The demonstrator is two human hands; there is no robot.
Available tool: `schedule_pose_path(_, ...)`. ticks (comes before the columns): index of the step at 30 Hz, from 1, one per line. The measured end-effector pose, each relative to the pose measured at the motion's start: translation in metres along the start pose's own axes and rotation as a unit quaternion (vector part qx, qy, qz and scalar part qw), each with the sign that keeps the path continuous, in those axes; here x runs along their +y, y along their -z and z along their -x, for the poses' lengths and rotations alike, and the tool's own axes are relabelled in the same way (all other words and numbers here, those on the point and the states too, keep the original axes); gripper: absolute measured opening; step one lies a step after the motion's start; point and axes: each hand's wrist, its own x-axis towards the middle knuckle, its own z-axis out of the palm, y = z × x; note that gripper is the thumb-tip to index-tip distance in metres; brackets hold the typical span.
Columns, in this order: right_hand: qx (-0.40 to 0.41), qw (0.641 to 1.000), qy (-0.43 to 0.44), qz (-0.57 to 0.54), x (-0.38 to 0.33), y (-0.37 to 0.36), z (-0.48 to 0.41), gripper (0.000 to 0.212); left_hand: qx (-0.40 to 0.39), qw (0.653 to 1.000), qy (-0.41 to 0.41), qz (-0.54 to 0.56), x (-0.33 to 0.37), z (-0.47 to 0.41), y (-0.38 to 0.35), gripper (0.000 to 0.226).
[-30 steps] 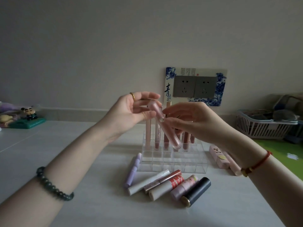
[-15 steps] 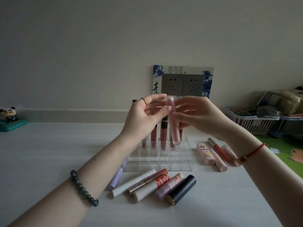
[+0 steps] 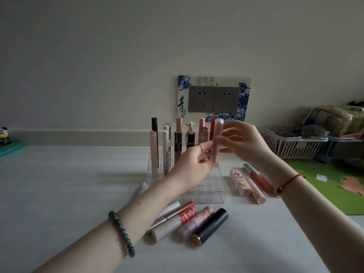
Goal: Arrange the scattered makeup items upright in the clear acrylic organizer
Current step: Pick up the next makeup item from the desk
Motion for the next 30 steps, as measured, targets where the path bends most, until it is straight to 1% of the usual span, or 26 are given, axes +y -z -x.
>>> schedule_pose_path(7,-0.011,0.999,-0.023,0.031,0.014,-0.005,0.000,0.021,-0.023,0.998,0.018,-0.055,-0.012,0.002,-0.005,0.052)
schedule_pose_path(12,-0.017,0.998,-0.030,0.057,0.018,-0.008,0.000,0.022,-0.026,0.996,0.034,-0.072,-0.017,0.002,-0.007,0.054)
schedule_pose_path(17,-0.024,0.997,-0.032,0.061,0.018,-0.007,0.000,0.025,-0.021,0.995,0.039,-0.088,-0.019,0.001,-0.008,0.055)
schedule_pose_path(24,-0.043,0.996,-0.046,0.066,0.016,-0.006,0.000,0.026,-0.023,0.995,0.037,-0.086,-0.016,0.005,-0.007,0.054)
schedule_pose_path(30,-0.054,0.995,-0.051,0.066,0.013,-0.001,0.002,0.028,-0.022,0.997,0.023,-0.063,-0.003,0.016,0.003,0.048)
